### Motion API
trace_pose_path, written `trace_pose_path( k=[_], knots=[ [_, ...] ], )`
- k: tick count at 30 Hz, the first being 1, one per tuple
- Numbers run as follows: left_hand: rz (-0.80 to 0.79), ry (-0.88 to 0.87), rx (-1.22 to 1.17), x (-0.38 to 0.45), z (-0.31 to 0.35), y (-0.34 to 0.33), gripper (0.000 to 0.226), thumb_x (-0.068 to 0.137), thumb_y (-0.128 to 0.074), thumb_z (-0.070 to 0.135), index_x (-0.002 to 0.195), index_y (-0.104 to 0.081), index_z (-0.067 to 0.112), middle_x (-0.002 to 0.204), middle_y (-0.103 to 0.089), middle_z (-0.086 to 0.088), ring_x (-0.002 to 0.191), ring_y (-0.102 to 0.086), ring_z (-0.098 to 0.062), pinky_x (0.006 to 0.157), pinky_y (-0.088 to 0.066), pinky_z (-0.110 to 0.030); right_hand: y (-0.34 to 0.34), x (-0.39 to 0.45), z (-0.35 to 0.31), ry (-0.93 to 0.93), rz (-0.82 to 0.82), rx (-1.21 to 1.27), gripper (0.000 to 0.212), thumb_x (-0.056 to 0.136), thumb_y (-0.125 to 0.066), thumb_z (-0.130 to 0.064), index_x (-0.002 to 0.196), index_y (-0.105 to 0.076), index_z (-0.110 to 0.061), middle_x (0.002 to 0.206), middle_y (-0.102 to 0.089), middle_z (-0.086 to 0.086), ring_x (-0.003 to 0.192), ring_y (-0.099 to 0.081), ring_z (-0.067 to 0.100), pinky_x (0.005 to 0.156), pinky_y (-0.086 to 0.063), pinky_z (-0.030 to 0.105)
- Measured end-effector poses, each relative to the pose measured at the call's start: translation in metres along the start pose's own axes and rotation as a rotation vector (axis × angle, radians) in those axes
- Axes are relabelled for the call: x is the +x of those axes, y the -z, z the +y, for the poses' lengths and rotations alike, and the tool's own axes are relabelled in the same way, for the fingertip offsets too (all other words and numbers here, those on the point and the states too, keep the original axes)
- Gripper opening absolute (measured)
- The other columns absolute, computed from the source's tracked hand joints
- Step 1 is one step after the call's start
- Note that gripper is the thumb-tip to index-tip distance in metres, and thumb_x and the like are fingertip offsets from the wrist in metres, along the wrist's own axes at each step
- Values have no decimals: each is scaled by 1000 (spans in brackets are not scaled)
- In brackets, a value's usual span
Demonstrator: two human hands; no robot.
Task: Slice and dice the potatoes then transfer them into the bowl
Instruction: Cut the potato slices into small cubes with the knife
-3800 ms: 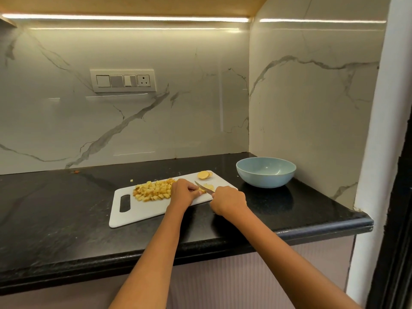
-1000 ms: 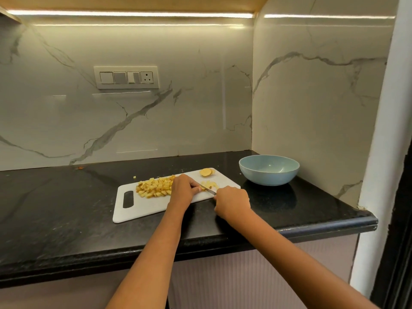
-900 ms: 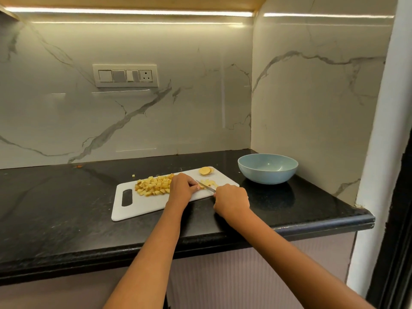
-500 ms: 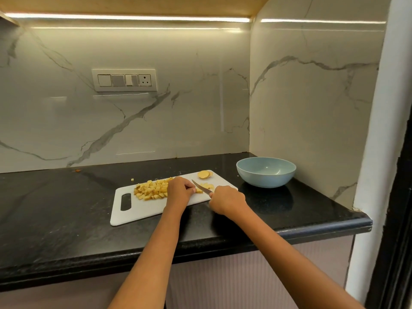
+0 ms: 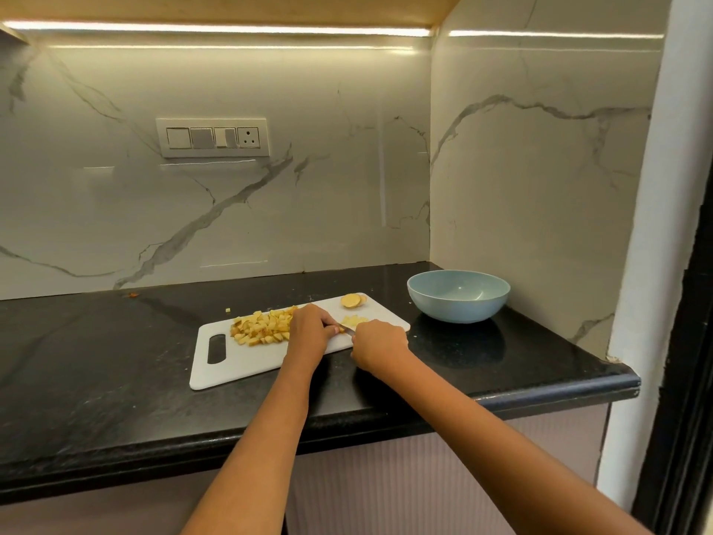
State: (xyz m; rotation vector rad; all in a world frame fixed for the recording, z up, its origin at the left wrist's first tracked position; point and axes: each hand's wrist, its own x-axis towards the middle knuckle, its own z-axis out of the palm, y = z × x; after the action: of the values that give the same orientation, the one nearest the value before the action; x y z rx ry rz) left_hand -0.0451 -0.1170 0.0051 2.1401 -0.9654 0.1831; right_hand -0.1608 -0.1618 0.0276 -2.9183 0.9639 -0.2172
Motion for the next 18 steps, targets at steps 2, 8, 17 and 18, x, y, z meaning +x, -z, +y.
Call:
trace_pose_path(
  k=[2, 8, 17, 18],
  knots=[
    [11, -7, -2, 0, 1, -1, 14, 82, -67, 8, 94, -73, 2, 96, -71, -13, 91, -62, -21, 72, -38, -20, -6, -2, 4, 7, 32, -39, 28, 98, -44, -21, 121, -54, -9, 119, -58, 8, 106, -57, 22, 84, -43, 28],
    [16, -31, -5, 0, -1, -1, 14, 82, -66, 7, 93, -73, 2, 95, -71, -13, 80, -58, -17, 69, -36, -18, -12, 5, 4, 13, 139, -90, 26, 97, -44, -17, 117, -57, -9, 115, -59, 8, 102, -59, 21, 74, -41, 26],
    [120, -20, -24, 7, -1, -5, 23, 89, -53, -2, 105, -68, 2, 109, -67, -13, 100, -61, -21, 79, -37, -14, -11, 22, 28, -146, 253, 335, 38, 101, -32, -33, 105, -60, -8, 100, -63, 9, 80, -55, 20, 65, -39, 28],
    [131, -27, -14, 9, -1, -6, 24, 90, -52, -1, 108, -67, 3, 112, -66, -13, 103, -60, -22, 82, -38, -15, -11, 26, 29, -155, 270, 384, 40, 101, -31, -34, 105, -61, -7, 100, -63, 9, 82, -56, 21, 65, -39, 29]
  ],
)
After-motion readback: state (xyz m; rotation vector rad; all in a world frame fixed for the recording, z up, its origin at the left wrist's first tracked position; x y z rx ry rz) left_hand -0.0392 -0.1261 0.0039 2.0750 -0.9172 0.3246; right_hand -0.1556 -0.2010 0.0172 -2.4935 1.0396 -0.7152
